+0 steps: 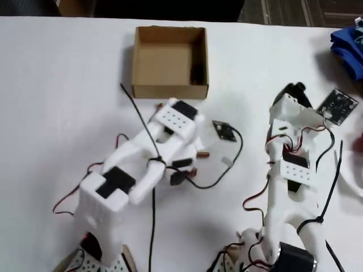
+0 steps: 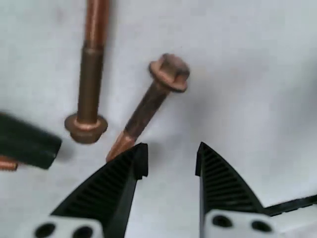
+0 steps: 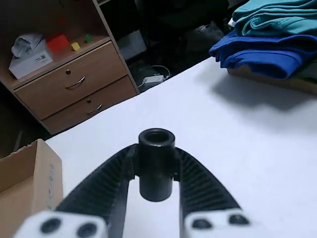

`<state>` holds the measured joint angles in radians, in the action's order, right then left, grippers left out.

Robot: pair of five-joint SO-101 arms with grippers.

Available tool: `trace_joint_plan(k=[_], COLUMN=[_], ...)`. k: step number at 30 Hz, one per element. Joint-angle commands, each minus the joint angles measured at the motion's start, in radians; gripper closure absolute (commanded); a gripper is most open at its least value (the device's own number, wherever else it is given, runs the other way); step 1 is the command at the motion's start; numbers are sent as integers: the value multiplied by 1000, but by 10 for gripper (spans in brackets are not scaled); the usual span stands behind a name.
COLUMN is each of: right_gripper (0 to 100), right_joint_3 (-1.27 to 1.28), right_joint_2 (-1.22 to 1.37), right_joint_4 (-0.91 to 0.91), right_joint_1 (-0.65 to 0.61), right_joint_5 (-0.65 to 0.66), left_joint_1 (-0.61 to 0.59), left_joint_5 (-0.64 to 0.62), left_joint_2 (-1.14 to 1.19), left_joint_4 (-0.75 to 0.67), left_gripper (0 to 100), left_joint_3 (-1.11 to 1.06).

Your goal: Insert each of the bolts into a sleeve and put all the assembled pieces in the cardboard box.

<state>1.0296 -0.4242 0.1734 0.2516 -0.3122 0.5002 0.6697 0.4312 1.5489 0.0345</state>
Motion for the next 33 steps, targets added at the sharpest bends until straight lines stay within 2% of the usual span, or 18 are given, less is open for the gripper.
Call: trace_joint_plan(k=[1,10,21,27,33], right_gripper=[978,978,978,978,978], right_joint_3=[-12,-11,-11,-11,-11], right_joint_2=[-51,-51,-51,-51,-48], right_joint_4=[30,31,31,30,30], right_joint_1=[10,12,12,12,12], right_joint_5=[-8,-8,-8,-8,-8], left_joint_1=[46,61,61,61,57], left_joint_5=[41,138,140,140,140], left_joint_2=[-5,-2,6,121,242], left_joint_4=[11,3,-87,-89,-40], left_gripper=[819,819,819,819,819], left_joint_3=[62,117,117,134,288])
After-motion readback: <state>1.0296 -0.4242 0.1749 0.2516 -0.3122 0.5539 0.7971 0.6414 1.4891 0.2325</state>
